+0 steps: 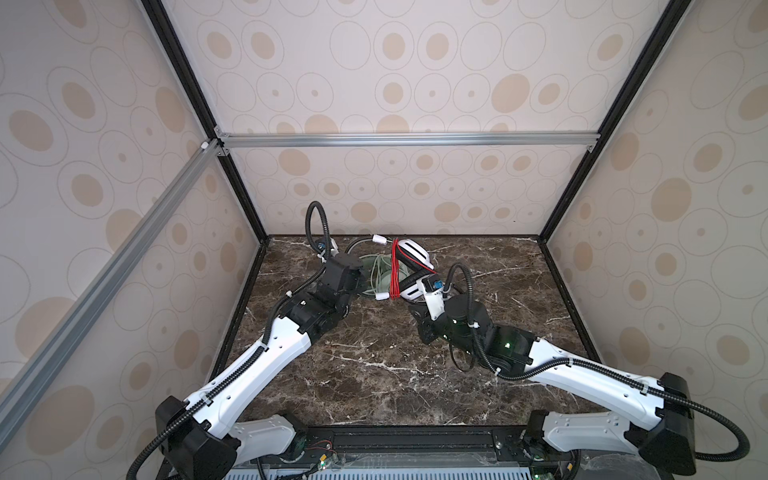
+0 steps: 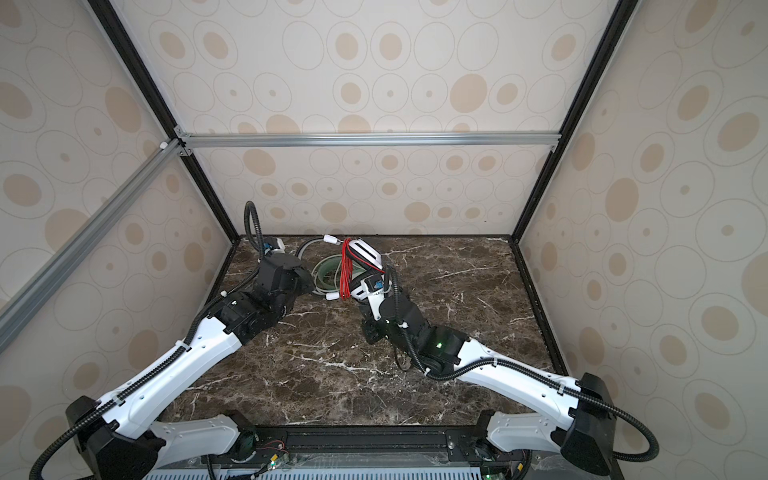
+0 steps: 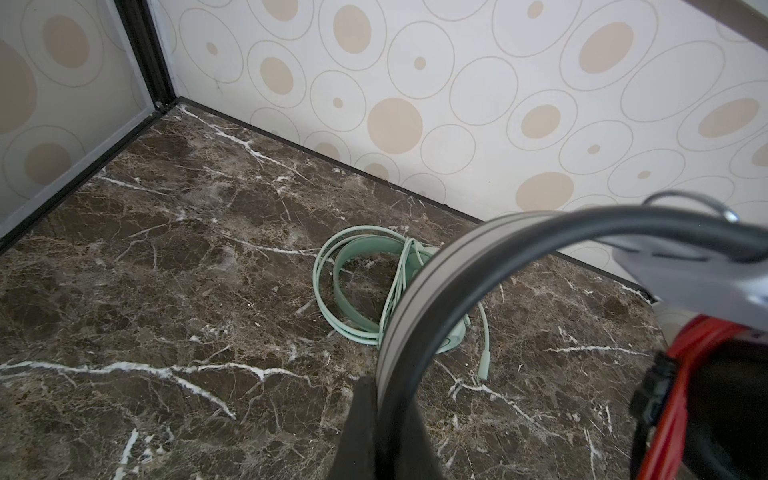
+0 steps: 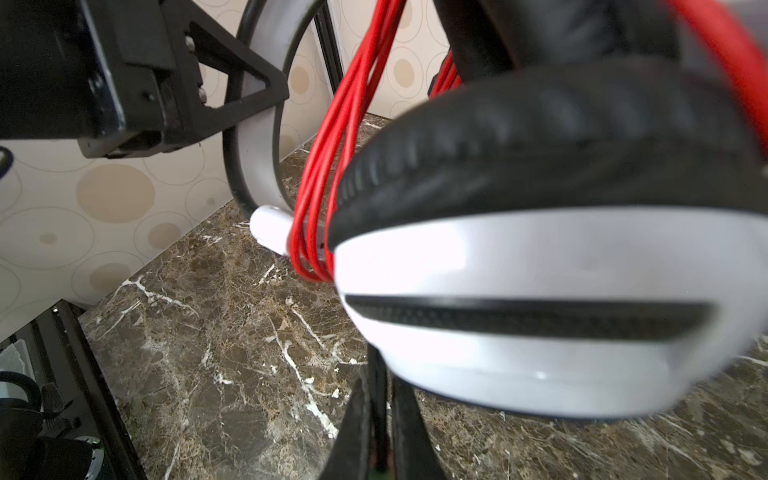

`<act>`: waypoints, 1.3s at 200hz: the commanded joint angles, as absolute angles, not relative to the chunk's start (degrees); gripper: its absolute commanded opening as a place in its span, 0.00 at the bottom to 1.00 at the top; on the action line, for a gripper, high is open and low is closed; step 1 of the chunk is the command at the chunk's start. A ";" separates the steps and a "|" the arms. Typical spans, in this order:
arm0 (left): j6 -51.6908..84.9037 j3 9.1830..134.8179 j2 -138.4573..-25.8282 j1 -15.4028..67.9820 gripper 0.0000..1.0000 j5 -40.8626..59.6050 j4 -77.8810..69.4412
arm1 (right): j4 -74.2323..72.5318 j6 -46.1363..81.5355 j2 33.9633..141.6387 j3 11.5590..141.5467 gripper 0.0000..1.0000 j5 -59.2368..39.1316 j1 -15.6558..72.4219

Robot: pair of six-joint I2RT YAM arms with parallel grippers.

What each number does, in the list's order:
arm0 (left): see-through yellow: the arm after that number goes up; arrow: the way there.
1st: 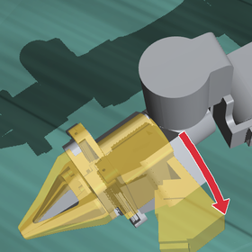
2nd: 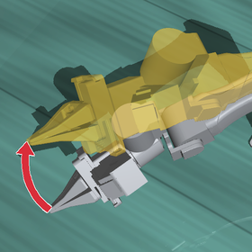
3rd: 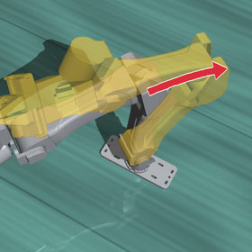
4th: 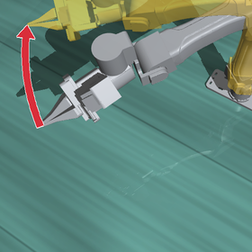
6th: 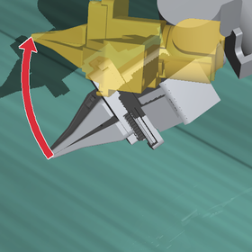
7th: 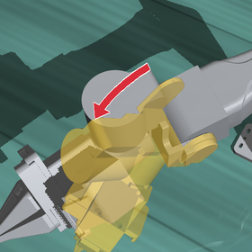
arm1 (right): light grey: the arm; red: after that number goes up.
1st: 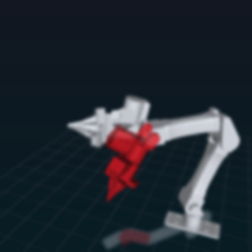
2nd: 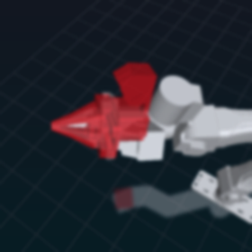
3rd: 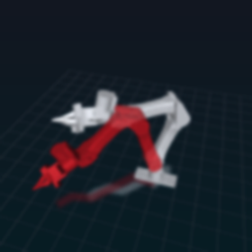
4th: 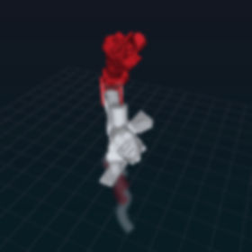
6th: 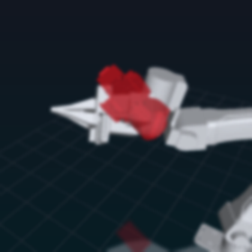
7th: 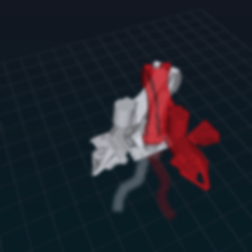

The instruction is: Wrap the headphones

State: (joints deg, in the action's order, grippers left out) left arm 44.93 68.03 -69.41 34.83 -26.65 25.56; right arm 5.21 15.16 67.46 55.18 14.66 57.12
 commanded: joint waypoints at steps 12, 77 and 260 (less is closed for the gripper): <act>44.69 70.04 -68.13 34.71 0.00 -28.17 24.29 | -0.99 14.27 62.93 51.87 0.00 14.33 57.62; 49.83 68.85 -67.68 34.88 0.00 -28.41 25.38 | -5.49 14.95 63.44 49.04 0.00 10.01 57.60; 58.13 66.81 -80.78 37.53 0.00 -17.90 10.82 | -6.88 30.22 43.69 26.32 0.35 21.24 57.60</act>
State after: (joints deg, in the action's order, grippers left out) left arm 55.99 66.19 -82.35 37.58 -18.31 19.38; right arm -7.16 27.24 47.16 28.32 19.51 57.25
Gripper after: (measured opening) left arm 0.067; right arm 0.318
